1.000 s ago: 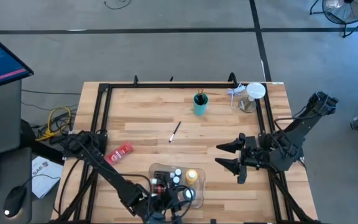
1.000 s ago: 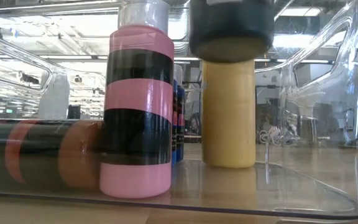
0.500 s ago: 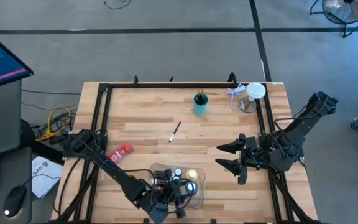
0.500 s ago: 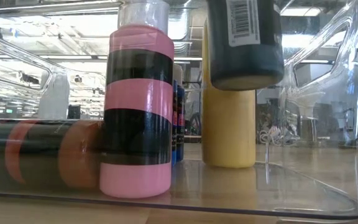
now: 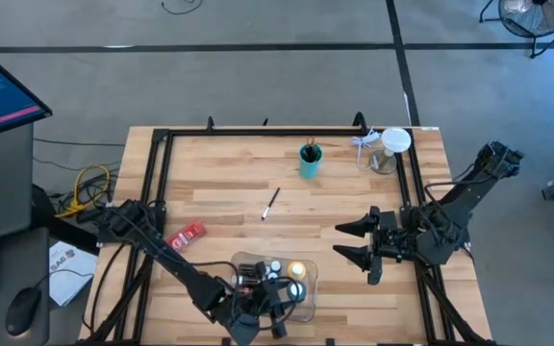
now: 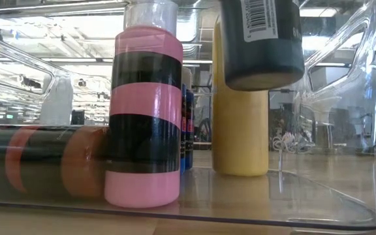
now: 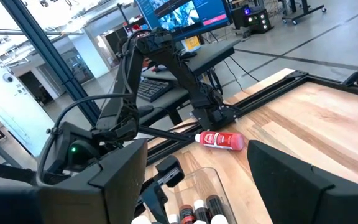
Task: Pick & Place Paint Supplies
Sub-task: Put the black paint bottle into the transparent bin
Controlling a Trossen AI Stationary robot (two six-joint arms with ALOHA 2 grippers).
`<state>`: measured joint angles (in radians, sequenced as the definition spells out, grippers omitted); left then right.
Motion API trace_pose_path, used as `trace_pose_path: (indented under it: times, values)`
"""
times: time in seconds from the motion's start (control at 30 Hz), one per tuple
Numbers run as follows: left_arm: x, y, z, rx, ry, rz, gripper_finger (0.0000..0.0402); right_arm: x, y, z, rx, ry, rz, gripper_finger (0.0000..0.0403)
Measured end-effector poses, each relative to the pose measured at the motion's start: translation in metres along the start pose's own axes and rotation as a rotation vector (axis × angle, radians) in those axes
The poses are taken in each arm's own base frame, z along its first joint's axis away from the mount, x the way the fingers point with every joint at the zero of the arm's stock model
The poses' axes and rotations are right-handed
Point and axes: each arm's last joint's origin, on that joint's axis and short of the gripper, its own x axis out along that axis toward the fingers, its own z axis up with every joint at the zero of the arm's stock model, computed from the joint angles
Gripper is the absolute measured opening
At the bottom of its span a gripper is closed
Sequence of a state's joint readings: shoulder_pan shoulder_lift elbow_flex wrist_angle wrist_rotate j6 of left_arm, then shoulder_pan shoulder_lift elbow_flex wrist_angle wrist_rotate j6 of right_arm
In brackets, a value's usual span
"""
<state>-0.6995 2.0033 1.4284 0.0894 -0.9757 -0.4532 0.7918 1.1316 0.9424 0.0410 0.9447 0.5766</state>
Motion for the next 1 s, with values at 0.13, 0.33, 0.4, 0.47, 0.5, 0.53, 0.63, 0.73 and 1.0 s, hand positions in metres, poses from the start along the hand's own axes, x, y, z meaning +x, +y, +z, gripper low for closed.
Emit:
trace_pose_path:
  times: [0.13,0.33,0.4,0.47,0.5,0.53,0.63,0.73,1.0]
  values:
    - [0.000,0.000,0.000,-0.002,-0.001,-0.001,0.0098,0.000,0.000,0.000,-0.002,0.001,-0.001,0.0270]
    - [0.001,-0.001,-0.001,-0.003,-0.002,0.000,0.0098,0.000,0.000,0.000,-0.004,0.002,-0.002,0.0270]
    - [0.002,-0.001,-0.003,0.000,-0.001,0.002,0.0098,0.000,0.000,-0.001,-0.007,0.004,-0.002,0.0270]
    - [0.003,-0.001,-0.006,0.003,0.000,0.007,0.0098,0.000,0.000,-0.001,-0.007,0.004,-0.003,0.0270]
    - [0.003,-0.002,-0.007,-0.003,-0.004,0.008,0.0098,0.000,0.000,-0.001,-0.007,0.004,-0.003,0.0270]
    - [0.003,-0.002,-0.008,0.004,-0.005,0.016,0.0098,0.000,0.000,-0.001,-0.009,0.005,-0.003,0.0270]
    - [0.001,-0.003,-0.008,0.007,-0.016,0.029,0.0098,0.000,-0.001,-0.001,-0.010,0.006,-0.004,0.0270]
    - [0.001,-0.003,-0.008,0.025,-0.019,0.035,0.0098,0.000,-0.001,-0.001,-0.017,0.008,-0.005,0.0270]
    - [0.000,-0.004,-0.010,0.033,-0.017,0.033,0.0098,0.000,-0.002,-0.003,-0.043,0.019,-0.012,0.0270]
